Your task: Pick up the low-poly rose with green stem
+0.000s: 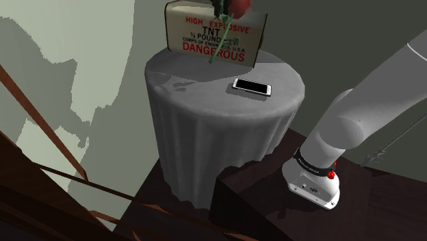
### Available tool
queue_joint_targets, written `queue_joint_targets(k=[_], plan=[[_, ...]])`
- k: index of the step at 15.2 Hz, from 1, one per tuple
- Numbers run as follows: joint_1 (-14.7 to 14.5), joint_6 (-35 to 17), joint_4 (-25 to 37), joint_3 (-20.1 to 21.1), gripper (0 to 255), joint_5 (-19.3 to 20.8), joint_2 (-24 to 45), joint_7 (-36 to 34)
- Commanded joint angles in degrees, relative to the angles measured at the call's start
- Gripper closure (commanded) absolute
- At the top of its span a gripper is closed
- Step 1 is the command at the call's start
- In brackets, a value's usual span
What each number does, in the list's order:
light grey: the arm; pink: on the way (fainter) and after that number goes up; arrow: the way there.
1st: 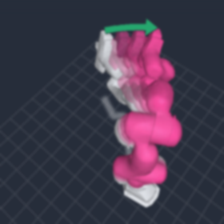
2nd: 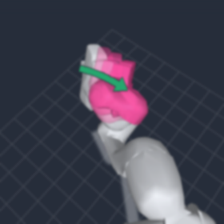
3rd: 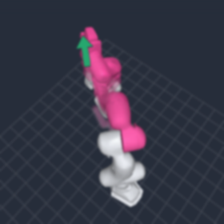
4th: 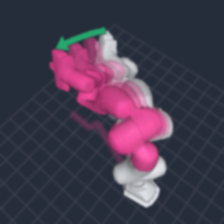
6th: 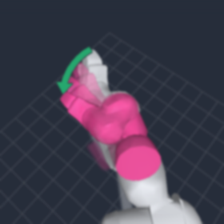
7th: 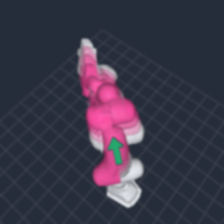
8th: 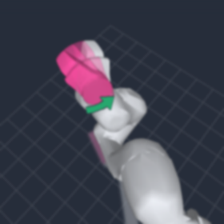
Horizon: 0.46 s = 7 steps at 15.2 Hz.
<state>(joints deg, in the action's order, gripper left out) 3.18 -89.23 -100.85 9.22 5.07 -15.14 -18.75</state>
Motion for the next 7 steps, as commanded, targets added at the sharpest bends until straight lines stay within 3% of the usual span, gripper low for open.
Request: queue_joint_targets(k=[1, 7], plan=[[0.1, 1.7, 2.4, 0.0, 255, 0.1, 0.7, 0.2], [0.1, 5.1, 7.2, 0.1, 255, 0.3, 2.1, 0.4]])
